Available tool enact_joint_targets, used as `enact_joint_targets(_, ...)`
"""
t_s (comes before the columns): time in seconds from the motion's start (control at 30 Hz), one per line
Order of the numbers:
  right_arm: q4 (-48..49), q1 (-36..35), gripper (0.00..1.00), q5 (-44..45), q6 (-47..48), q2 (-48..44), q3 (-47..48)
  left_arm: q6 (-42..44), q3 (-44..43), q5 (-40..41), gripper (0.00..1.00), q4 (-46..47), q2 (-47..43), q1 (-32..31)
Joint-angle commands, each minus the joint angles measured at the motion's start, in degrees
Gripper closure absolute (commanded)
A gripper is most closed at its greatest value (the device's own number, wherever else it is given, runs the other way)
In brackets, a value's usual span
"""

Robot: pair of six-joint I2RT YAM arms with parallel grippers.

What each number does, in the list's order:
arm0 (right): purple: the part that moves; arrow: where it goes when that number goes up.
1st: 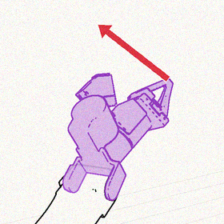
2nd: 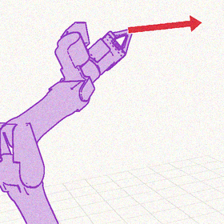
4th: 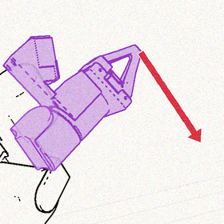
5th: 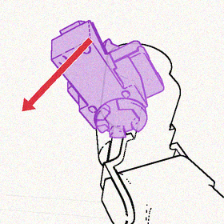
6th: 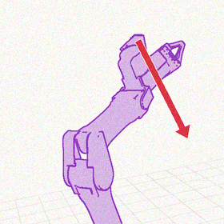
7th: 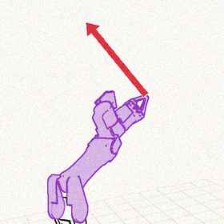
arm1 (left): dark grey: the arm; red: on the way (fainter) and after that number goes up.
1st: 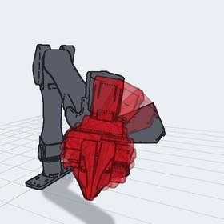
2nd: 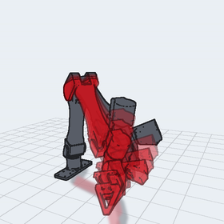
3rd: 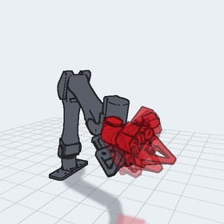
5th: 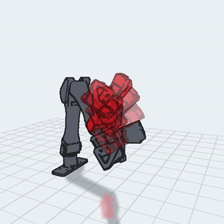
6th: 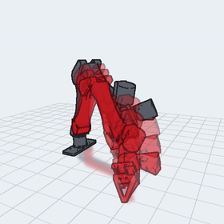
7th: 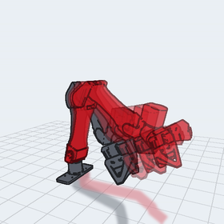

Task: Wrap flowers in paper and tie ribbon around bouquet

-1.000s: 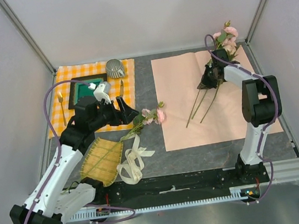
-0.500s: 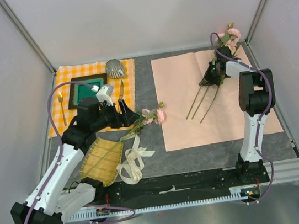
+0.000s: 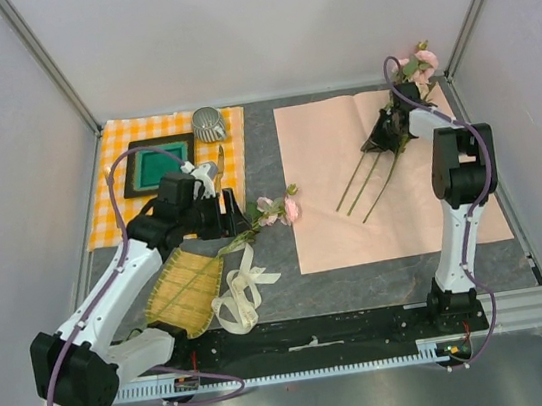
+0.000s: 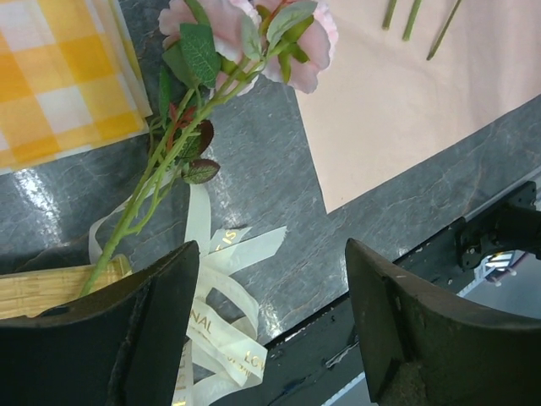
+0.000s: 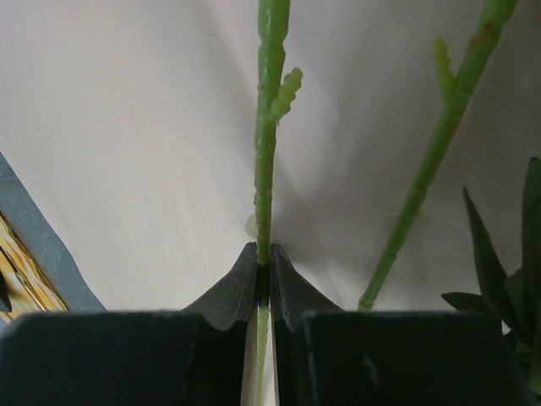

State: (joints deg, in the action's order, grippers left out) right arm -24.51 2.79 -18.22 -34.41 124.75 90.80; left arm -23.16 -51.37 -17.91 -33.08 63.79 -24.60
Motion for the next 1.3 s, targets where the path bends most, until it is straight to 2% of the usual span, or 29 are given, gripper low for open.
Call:
enact_joint_targets(0.0,2.01,1.26,0.84,0.2,-1.45,1.55,3.15,5.31,-2.94,3.83,0.21,-3.39,1.68,-0.01)
enact_joint_targets(0.03,2.01,1.34,0.8,-0.32,-1.45,1.55,3.41,5.84,-2.85,4.89,0.2,-4.35,2.47,-0.01)
enact_joint_targets(0.07,1.93,1.34,0.71,-0.76,-1.01,1.55,3.5,6.89,-3.11,5.95,0.19,-5.06,3.18,-0.01)
enact_joint_targets(0.2,1.58,1.34,0.54,-2.61,0.48,-1.6,2.1,9.7,-2.68,11.92,0.18,-5.15,7.04,-0.1)
enact_joint_targets(0.23,1.14,1.34,0.52,-2.87,1.01,-2.57,1.83,11.28,-3.2,12.54,0.19,-5.06,9.05,-0.1)
enact_joint_targets(0.27,0.61,1.26,0.47,-2.96,1.28,-3.71,1.4,12.08,-3.47,13.07,0.27,-4.63,10.2,-0.1)
enact_joint_targets(0.33,0.17,0.73,0.43,-3.14,2.24,-8.28,-1.15,15.14,-4.86,13.34,0.36,-4.71,13.97,-0.1)
enact_joint_targets(0.37,-0.09,0.47,0.4,-3.4,2.68,-10.12,-2.2,16.12,-5.22,13.52,0.36,-4.71,15.21,-0.1)
enact_joint_targets(0.53,-2.11,-2.43,0.39,-1.92,7.42,-26.64,-13.18,20.16,-8.3,13.87,0.3,-4.89,22.07,-0.1)
enact_joint_targets(0.6,-2.73,-6.8,0.38,-0.6,8.57,-33.91,-18.35,20.52,-9.09,13.26,0.3,-4.54,24.62,-0.1)
enact_joint_targets(0.73,-2.82,-13.41,0.38,-1.29,8.23,-43.52,-25.84,20.96,-10.94,13.0,0.44,-3.66,27.79,-0.01)
enact_joint_targets(0.8,-2.73,-16.13,0.38,-1.56,7.52,-47.12,-29.35,20.87,-11.29,12.99,0.47,-3.22,28.93,-0.1)
enact_joint_targets(1.0,-2.47,-18.87,0.38,-2.0,7.25,-52.67,-33.85,20.7,-10.94,11.41,0.51,-2.69,29.11,-0.1)
enact_joint_targets(1.1,-2.56,-19.13,0.38,-2.52,7.34,-53.82,-34.73,20.61,-9.98,7.99,0.46,-1.81,28.93,-0.1)
enact_joint_targets(1.27,-2.38,-19.66,0.38,-2.7,7.26,-55.66,-35.96,19.82,-10.06,7.98,0.4,-2.17,29.2,-0.1)
